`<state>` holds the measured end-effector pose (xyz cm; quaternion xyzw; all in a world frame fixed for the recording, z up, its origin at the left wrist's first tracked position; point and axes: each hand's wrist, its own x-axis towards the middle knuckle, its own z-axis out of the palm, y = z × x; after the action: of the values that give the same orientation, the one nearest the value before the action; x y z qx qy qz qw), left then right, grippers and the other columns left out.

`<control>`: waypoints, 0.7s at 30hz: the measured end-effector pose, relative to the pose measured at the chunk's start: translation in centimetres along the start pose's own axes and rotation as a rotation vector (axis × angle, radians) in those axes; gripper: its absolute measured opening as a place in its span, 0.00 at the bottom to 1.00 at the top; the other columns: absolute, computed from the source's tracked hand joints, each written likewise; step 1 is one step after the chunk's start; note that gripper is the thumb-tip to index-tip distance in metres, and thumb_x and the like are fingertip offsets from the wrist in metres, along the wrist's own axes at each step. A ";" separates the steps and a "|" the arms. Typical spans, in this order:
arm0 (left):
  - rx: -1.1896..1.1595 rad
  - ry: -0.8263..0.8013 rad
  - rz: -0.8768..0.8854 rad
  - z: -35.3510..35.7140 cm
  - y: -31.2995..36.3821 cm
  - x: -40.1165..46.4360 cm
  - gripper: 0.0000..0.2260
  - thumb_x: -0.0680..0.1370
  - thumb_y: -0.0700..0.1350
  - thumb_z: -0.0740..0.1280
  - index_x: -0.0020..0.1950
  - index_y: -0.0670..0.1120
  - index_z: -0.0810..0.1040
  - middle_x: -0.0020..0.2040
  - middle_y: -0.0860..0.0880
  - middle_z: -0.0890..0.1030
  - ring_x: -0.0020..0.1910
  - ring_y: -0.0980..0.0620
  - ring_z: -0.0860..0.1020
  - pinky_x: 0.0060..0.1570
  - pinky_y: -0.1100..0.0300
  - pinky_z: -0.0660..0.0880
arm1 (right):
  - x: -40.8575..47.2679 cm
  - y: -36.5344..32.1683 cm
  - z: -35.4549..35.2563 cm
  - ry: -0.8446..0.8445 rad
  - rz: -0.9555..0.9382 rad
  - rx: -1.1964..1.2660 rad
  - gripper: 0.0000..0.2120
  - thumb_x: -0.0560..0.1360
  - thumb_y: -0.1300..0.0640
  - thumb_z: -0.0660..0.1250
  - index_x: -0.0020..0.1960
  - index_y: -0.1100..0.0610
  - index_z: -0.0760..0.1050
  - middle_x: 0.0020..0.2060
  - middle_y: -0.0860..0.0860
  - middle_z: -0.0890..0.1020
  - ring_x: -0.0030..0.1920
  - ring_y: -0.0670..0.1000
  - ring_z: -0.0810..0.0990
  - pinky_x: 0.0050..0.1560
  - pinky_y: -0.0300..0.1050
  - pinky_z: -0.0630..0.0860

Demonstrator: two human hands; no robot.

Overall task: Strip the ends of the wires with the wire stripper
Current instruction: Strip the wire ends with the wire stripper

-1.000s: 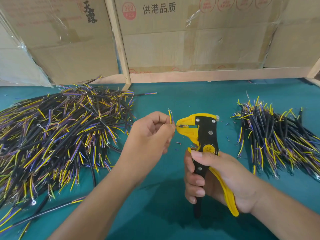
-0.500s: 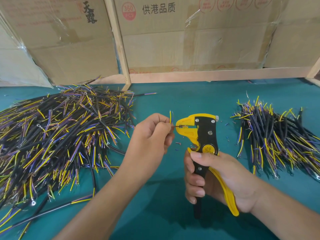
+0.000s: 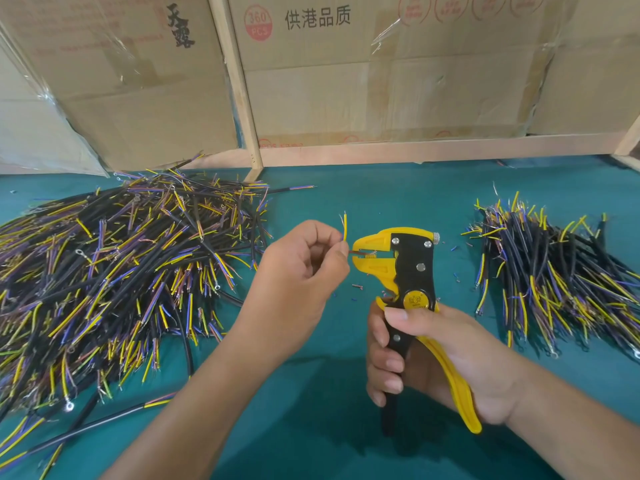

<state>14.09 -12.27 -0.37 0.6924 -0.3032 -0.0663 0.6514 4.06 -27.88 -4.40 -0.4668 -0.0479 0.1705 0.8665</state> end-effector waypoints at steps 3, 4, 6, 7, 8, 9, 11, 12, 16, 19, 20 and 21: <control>-0.005 -0.005 0.018 0.1 0.1 -0.1 0.06 0.76 0.46 0.63 0.40 0.47 0.73 0.30 0.53 0.70 0.27 0.56 0.62 0.26 0.64 0.60 | 0.0 0.0 0.0 -0.004 0.002 -0.006 0.17 0.72 0.49 0.77 0.43 0.61 0.75 0.32 0.56 0.70 0.32 0.56 0.73 0.43 0.56 0.76; 0.002 -0.006 0.025 0.1 0.1 -0.1 0.06 0.76 0.46 0.63 0.40 0.47 0.73 0.29 0.54 0.69 0.27 0.57 0.62 0.27 0.64 0.61 | 0.0 0.0 0.0 -0.001 0.001 -0.007 0.17 0.72 0.49 0.77 0.43 0.61 0.75 0.32 0.56 0.70 0.32 0.56 0.73 0.43 0.56 0.76; 0.019 -0.001 0.037 0.2 0.1 -0.1 0.05 0.76 0.46 0.63 0.40 0.47 0.73 0.29 0.55 0.70 0.27 0.57 0.63 0.27 0.64 0.61 | 0.0 0.0 -0.1 0.004 -0.002 -0.008 0.17 0.72 0.49 0.77 0.43 0.61 0.75 0.32 0.56 0.70 0.32 0.56 0.73 0.43 0.56 0.76; 0.022 0.002 0.038 0.2 0.1 -0.1 0.05 0.76 0.46 0.63 0.41 0.47 0.73 0.30 0.55 0.71 0.28 0.57 0.63 0.27 0.64 0.62 | 0.0 0.0 -0.1 0.004 -0.003 -0.009 0.17 0.72 0.49 0.77 0.43 0.61 0.75 0.31 0.56 0.70 0.32 0.56 0.73 0.43 0.56 0.76; 0.017 0.003 0.036 0.2 0.1 -0.1 0.05 0.76 0.46 0.63 0.41 0.48 0.73 0.31 0.54 0.71 0.28 0.57 0.63 0.28 0.63 0.62 | 0.0 -0.1 0.0 0.003 -0.004 -0.010 0.17 0.72 0.49 0.77 0.43 0.61 0.75 0.31 0.56 0.70 0.32 0.56 0.73 0.43 0.56 0.76; 0.007 0.002 0.032 0.3 0.0 -0.1 0.05 0.76 0.46 0.63 0.41 0.48 0.73 0.31 0.53 0.71 0.29 0.56 0.63 0.29 0.61 0.61 | 0.0 0.0 0.0 0.004 -0.006 -0.011 0.17 0.72 0.49 0.77 0.43 0.61 0.75 0.31 0.56 0.70 0.32 0.56 0.73 0.43 0.56 0.76; 0.000 0.000 0.031 0.4 -0.1 -0.2 0.05 0.76 0.47 0.63 0.41 0.48 0.73 0.31 0.54 0.71 0.29 0.56 0.63 0.30 0.60 0.62 | 0.0 0.0 0.1 0.010 -0.008 -0.012 0.17 0.72 0.49 0.77 0.42 0.61 0.75 0.31 0.56 0.70 0.32 0.56 0.73 0.43 0.56 0.76; 0.002 0.000 0.035 0.4 -0.1 -0.2 0.05 0.76 0.47 0.63 0.41 0.48 0.73 0.31 0.55 0.71 0.29 0.56 0.63 0.30 0.60 0.62 | 0.0 0.0 0.1 0.016 -0.008 -0.013 0.17 0.72 0.49 0.77 0.42 0.61 0.75 0.31 0.56 0.70 0.32 0.56 0.73 0.43 0.56 0.76; -0.004 0.012 0.041 0.6 -0.2 -0.2 0.05 0.77 0.47 0.63 0.40 0.51 0.74 0.31 0.55 0.72 0.29 0.56 0.64 0.29 0.62 0.63 | 0.0 -0.1 0.3 0.055 -0.007 -0.023 0.17 0.71 0.49 0.77 0.41 0.61 0.75 0.30 0.56 0.69 0.30 0.56 0.71 0.41 0.55 0.75; -0.010 0.011 0.029 0.6 -0.3 -0.2 0.07 0.76 0.48 0.63 0.39 0.54 0.74 0.31 0.55 0.71 0.29 0.56 0.63 0.29 0.62 0.62 | 0.0 -0.3 0.4 0.073 -0.001 -0.021 0.17 0.71 0.49 0.76 0.41 0.61 0.74 0.29 0.56 0.67 0.29 0.55 0.69 0.38 0.54 0.75; -0.013 0.007 0.028 0.6 -0.3 -0.2 0.07 0.77 0.48 0.63 0.39 0.55 0.75 0.30 0.55 0.71 0.29 0.56 0.62 0.29 0.61 0.61 | 0.0 -0.3 0.5 0.076 0.002 -0.018 0.17 0.71 0.49 0.76 0.40 0.60 0.74 0.29 0.55 0.66 0.29 0.55 0.69 0.38 0.53 0.75; -0.012 0.002 0.030 0.6 -0.3 -0.2 0.07 0.77 0.48 0.63 0.39 0.56 0.75 0.30 0.55 0.70 0.29 0.55 0.62 0.29 0.60 0.61 | -0.1 -0.4 0.6 0.079 0.006 -0.013 0.17 0.71 0.49 0.76 0.40 0.60 0.74 0.29 0.55 0.66 0.28 0.54 0.69 0.37 0.53 0.74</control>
<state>13.76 -12.69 -0.74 0.6837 -0.3126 -0.0577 0.6569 3.96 -27.64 -3.75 -0.4790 -0.0132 0.1541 0.8641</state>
